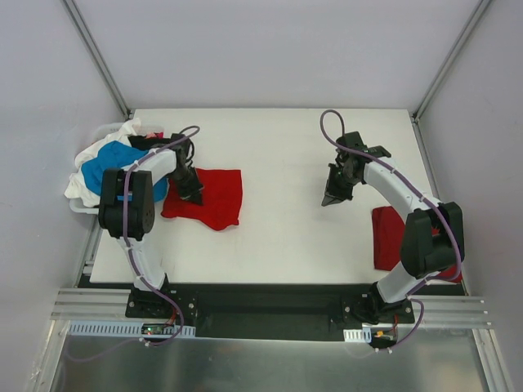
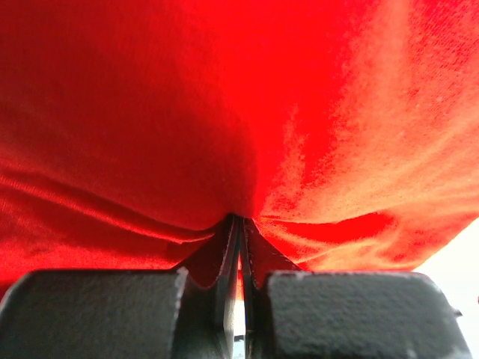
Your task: Fold and stack the t-shirts
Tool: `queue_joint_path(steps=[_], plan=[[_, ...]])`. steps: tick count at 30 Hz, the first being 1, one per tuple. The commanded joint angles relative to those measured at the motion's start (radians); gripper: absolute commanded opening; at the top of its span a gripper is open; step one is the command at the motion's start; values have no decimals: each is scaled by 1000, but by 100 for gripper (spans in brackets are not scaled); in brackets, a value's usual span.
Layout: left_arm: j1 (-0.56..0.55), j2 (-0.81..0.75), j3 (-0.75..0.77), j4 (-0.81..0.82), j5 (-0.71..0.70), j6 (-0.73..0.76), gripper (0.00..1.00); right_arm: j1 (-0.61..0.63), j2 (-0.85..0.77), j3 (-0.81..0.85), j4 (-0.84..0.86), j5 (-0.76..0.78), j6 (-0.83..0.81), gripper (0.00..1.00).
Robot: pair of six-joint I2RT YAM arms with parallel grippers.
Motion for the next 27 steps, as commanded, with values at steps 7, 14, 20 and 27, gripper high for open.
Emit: queue_joint_path(steps=[7,14,20,27], plan=[[-101,-254,331,-82,-55,-23,0,11,-10,324,-204,176,-59,1],[-151,-361,135,17,140,-57,1,-36,-117,217,-488,668,32,1],[-154,-396,75,22,143,-59,1,-50,-174,48,-647,904,252,0],[-161,-404,65,20,148,-57,2,-64,-105,-42,-835,1067,470,1]])
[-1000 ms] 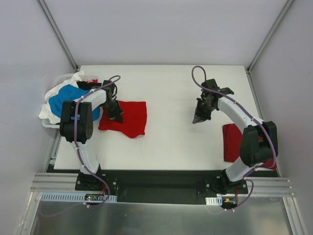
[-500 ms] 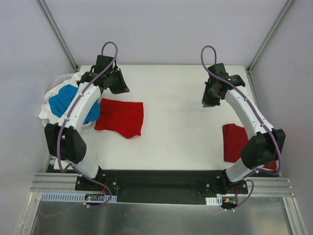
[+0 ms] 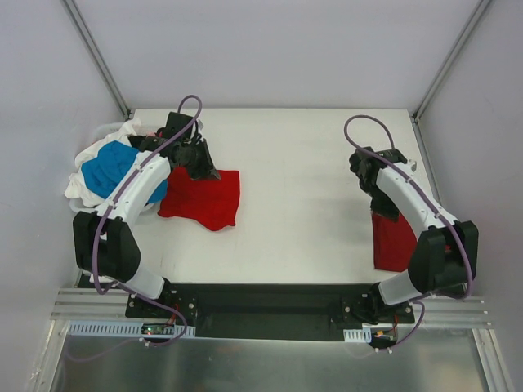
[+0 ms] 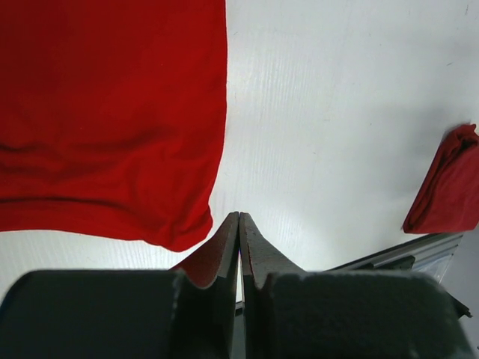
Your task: Fold and stack the t-shirts
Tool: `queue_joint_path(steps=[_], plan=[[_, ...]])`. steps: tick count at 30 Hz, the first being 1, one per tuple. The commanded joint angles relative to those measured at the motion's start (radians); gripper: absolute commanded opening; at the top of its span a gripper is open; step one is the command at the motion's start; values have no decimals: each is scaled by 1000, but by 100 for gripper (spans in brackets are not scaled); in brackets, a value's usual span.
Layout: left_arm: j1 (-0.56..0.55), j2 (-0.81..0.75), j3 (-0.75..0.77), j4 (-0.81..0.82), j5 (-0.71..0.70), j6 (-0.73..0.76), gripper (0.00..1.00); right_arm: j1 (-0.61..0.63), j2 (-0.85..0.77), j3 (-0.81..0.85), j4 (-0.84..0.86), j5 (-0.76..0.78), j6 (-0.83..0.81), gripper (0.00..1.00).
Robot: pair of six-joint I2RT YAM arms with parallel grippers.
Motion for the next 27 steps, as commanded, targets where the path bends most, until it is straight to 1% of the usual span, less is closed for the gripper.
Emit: queue_joint_path(steps=[1,4,5,6,7,8,9,11,12,13,14,15,16,19,22,24,27], plan=[[-9,-35,-6,3,21,-3,2,-18,30,-25,-334,178,174,1],[-9,-48,-22,-1,15,0,2,-74,7,-59,-296,186,144,1],[-9,-51,-29,0,15,2,3,-100,-14,-71,-270,171,91,1],[-9,-54,-33,-1,15,3,3,-172,-40,-111,-194,146,57,1],[-9,-55,-34,-1,17,3,3,-217,-66,-131,-151,79,24,1],[-9,-57,-40,-3,14,2,3,-263,-136,-154,-109,45,-14,1],[-9,-58,-43,-4,14,0,3,-353,-169,-172,-37,16,-76,1],[-10,-63,-52,-3,14,-1,3,-444,-247,-215,18,-41,-143,1],[-10,-65,-56,-3,14,-1,4,-537,-270,-224,76,-66,-211,1],[-10,-63,-60,-3,12,-1,4,-591,-295,-250,109,-145,-250,1],[-12,-63,-63,-3,12,0,4,-620,-310,-254,133,-174,-267,1],[-12,-65,-68,-1,8,0,4,-619,-315,-263,175,-198,-279,1],[-12,-63,-71,-1,8,0,4,-623,-327,-284,212,-330,-299,1],[-15,-57,-74,-3,9,5,4,-634,-367,-339,298,-443,-235,1],[-16,-57,-76,-7,17,3,4,-676,-381,-367,356,-478,-185,1],[-18,-52,-86,-12,26,-9,3,-697,-384,-399,403,-506,-102,1],[-29,-49,-108,-14,35,-5,2,-699,-340,-387,428,-502,-86,1]])
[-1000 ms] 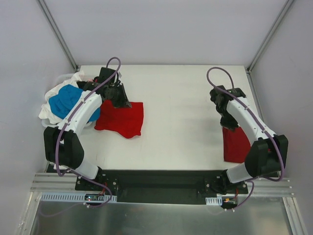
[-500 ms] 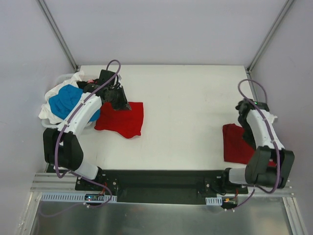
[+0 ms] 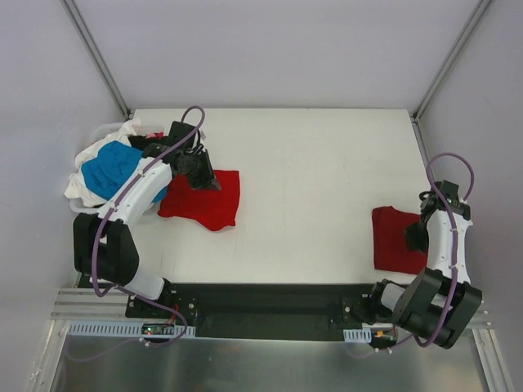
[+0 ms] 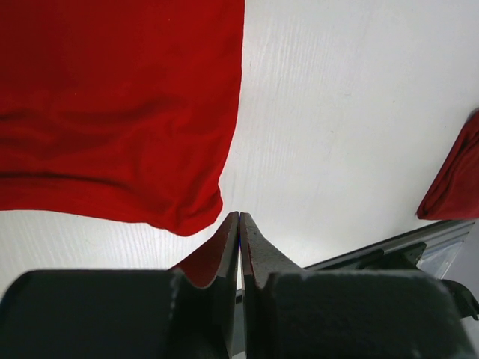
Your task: Fold and stack the t-shirts
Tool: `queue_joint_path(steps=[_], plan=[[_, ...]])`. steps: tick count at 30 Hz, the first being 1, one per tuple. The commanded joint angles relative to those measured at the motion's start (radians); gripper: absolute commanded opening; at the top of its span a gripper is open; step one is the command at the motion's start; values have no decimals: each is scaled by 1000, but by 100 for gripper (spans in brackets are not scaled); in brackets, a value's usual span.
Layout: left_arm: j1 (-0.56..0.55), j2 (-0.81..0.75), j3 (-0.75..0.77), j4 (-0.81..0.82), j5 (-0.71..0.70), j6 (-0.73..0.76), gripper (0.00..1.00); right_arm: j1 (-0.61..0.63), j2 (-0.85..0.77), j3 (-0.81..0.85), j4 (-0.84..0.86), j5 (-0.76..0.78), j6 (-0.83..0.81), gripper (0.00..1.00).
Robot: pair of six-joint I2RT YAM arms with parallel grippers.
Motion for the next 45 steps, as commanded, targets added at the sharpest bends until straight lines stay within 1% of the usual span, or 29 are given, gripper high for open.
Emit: queue_joint_path(steps=[1,5,6,7,8,9,10,11,14,19,24,30,33,36,37,41,43,45], plan=[[-19,-21,-31,-17,30,1,2,-15,37,17,88,-20,60,1],[-19,-5,-17,-24,22,16,2,-84,90,30,107,-42,45,1],[-21,2,-11,-24,22,21,2,-121,108,30,125,-58,48,1],[-19,7,3,-24,21,24,2,-144,128,25,149,-138,46,1],[-19,10,11,-27,19,28,2,-167,189,23,216,-207,43,1],[-19,13,17,-27,16,39,2,-199,217,22,254,-272,39,1],[-21,18,31,-32,12,45,2,-198,237,22,289,-383,40,1],[-19,19,38,-35,4,56,2,-193,261,20,353,-407,36,1],[-19,21,72,-43,-21,79,3,-190,281,10,403,-412,0,1],[-18,30,121,-54,-131,99,4,-190,240,-44,449,-400,-69,1],[-18,59,117,-54,-186,105,7,-189,278,-73,446,-354,-102,1],[-18,36,89,-55,-281,96,13,-187,318,-115,475,-329,-119,1],[-16,21,84,-57,-292,108,13,-164,337,-116,490,-319,-118,1],[-16,2,78,-58,-283,113,13,-123,373,-83,489,-335,-104,1],[-16,-1,77,-58,-277,117,13,-109,389,-46,480,-337,-101,1],[-5,-14,80,-75,-228,128,14,6,467,43,438,-329,-63,1],[-2,-19,78,-89,-223,128,15,44,507,74,418,-326,-26,1],[-2,-28,72,-96,-228,133,15,115,525,132,406,-316,-7,1]])
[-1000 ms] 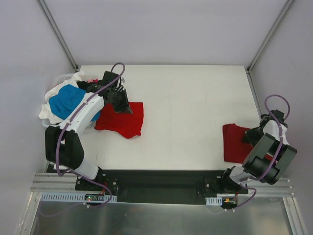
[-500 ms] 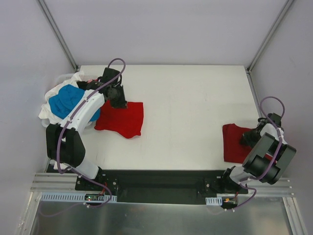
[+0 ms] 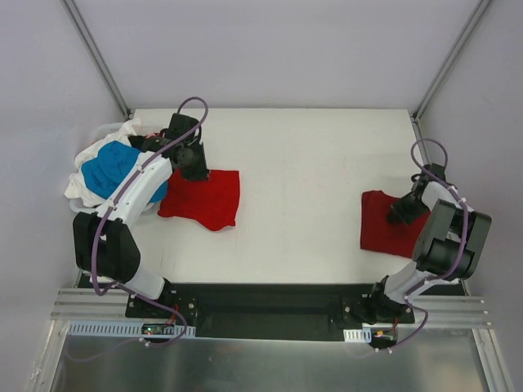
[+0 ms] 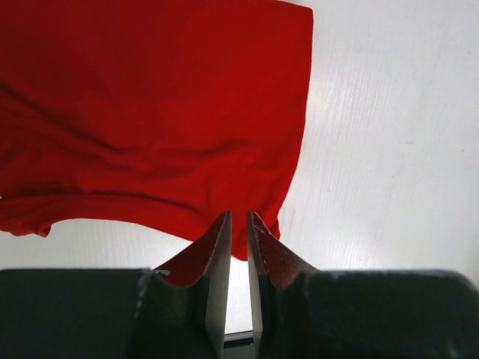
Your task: Fold and stack the t-shirts
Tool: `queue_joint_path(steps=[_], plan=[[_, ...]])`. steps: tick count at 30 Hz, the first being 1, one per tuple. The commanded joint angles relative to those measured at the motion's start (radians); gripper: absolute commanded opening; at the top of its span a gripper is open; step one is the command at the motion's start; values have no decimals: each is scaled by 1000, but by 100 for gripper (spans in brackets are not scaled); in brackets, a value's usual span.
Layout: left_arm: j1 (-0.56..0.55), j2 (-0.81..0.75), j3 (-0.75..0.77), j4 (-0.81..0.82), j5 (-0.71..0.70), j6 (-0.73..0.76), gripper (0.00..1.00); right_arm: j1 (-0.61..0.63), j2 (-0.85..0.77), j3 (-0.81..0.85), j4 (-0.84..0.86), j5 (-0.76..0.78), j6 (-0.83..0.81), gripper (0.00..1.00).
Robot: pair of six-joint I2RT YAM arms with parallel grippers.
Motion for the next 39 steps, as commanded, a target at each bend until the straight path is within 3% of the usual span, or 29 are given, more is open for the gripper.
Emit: queue_joint_path(steps=[1,6,19,24,39], plan=[[9,-58,-19,-51,6,27,15,135,88,89,-59,23,69,1],[9,-72,-33,-57,-11,28,15,346,195,277,-137,52,135,1],[11,-63,-31,-73,-29,33,15,820,362,440,-191,66,390,1],[11,-63,-48,-77,-20,31,15,856,445,521,-177,25,415,1],[11,-47,-28,-106,-18,41,15,787,662,876,-246,43,476,1]])
